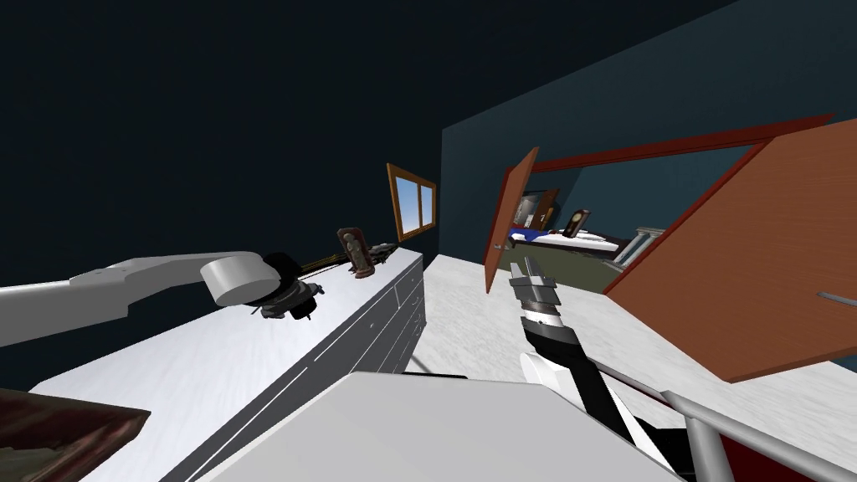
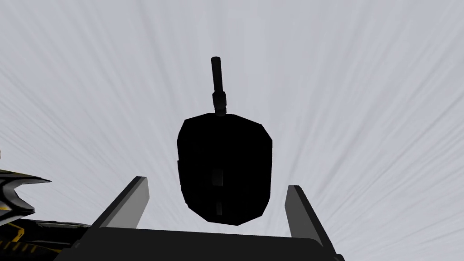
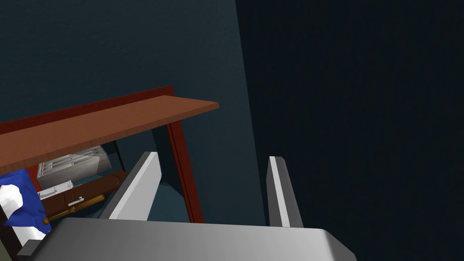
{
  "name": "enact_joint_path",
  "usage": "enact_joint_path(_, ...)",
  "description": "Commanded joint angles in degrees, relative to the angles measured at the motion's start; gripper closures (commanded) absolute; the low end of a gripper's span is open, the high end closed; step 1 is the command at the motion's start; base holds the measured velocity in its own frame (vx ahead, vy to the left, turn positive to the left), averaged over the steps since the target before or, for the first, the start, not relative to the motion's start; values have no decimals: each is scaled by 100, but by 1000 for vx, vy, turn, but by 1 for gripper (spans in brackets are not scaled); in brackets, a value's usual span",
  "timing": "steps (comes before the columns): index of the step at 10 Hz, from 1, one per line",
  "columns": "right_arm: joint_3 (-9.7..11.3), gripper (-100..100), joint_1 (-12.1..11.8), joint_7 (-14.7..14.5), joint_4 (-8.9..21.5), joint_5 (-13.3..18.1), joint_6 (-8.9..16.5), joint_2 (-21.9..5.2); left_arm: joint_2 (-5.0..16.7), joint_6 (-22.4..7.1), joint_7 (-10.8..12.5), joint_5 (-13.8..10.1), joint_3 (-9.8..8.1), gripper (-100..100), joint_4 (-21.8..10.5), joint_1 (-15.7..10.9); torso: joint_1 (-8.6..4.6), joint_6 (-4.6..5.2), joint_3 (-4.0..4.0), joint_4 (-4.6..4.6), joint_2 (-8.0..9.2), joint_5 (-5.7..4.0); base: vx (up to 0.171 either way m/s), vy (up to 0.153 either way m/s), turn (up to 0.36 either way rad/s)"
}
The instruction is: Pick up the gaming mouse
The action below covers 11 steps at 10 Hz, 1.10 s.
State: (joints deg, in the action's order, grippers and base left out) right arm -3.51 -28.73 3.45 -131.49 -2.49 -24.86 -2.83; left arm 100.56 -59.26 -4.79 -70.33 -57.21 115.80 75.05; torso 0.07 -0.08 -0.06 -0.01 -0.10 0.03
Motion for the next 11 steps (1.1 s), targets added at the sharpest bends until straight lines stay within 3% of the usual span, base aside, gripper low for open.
enact_joint_path(1,0,0,0,0,0,0,0,0,0,0,0,0,0,100,0,0,0,0,0,0,0,0,1,1,13)
enact_joint_path(5,0,0,0,0,0,0,0,0,-1,-6,1,0,0,100,-1,2,-1,4,2,1,3,1,0,0,0)
enact_joint_path(6,0,0,0,0,0,0,0,0,-1,-5,1,0,0,0,-1,2,-1,4,2,1,3,1,0,0,0)
enact_joint_path(7,0,0,0,0,0,0,0,0,41,-169,-13,-96,-173,100,54,-21,-1,4,2,1,3,1,-12,2,80)
enact_joint_path(9,0,0,0,0,0,0,0,0,111,-332,-16,-202,-351,100,96,-37,-4,0,8,4,12,-2,-23,4,65)
enact_joint_path(10,0,0,0,0,0,0,0,0,103,-279,-7,-176,-302,100,81,-41,-5,2,9,5,14,-3,-10,3,5)
enact_joint_path(11,0,0,0,0,0,0,0,0,108,-308,-3,-184,-317,0,87,-45,-4,1,7,3,11,-1,0,0,0)
